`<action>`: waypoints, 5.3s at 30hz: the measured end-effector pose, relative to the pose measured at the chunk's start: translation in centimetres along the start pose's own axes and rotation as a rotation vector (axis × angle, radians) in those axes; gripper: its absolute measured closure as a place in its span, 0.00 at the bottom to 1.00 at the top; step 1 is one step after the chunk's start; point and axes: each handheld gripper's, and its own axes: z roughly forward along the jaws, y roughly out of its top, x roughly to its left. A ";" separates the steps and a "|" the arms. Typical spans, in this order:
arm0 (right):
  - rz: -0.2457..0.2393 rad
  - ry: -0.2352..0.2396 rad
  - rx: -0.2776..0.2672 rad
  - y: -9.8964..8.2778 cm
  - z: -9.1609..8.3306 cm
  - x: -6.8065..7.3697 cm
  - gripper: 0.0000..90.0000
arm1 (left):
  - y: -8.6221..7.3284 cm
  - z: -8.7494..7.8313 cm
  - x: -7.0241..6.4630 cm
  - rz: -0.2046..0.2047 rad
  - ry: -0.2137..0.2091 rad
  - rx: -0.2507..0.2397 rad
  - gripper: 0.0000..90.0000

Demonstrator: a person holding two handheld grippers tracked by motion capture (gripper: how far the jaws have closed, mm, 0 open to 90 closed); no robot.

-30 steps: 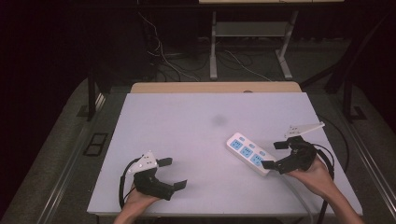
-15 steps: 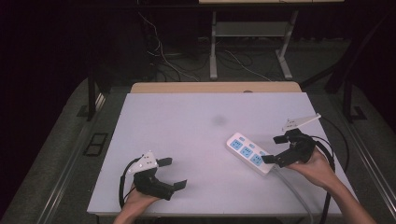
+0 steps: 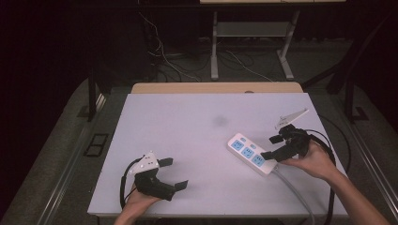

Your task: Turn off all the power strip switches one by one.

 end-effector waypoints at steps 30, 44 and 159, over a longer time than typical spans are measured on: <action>0.016 0.079 0.040 0.5 1.9 -1.5 1.00 | 0.0 0.1 -0.1 0.021 0.007 0.007 0.00; 0.036 0.079 0.092 -0.4 3.4 -2.3 1.00 | 0.0 0.1 -0.1 0.022 0.005 0.010 0.00; 0.022 0.086 -0.015 3.6 2.2 -2.8 1.00 | -0.1 -0.1 0.2 0.020 0.000 0.005 0.00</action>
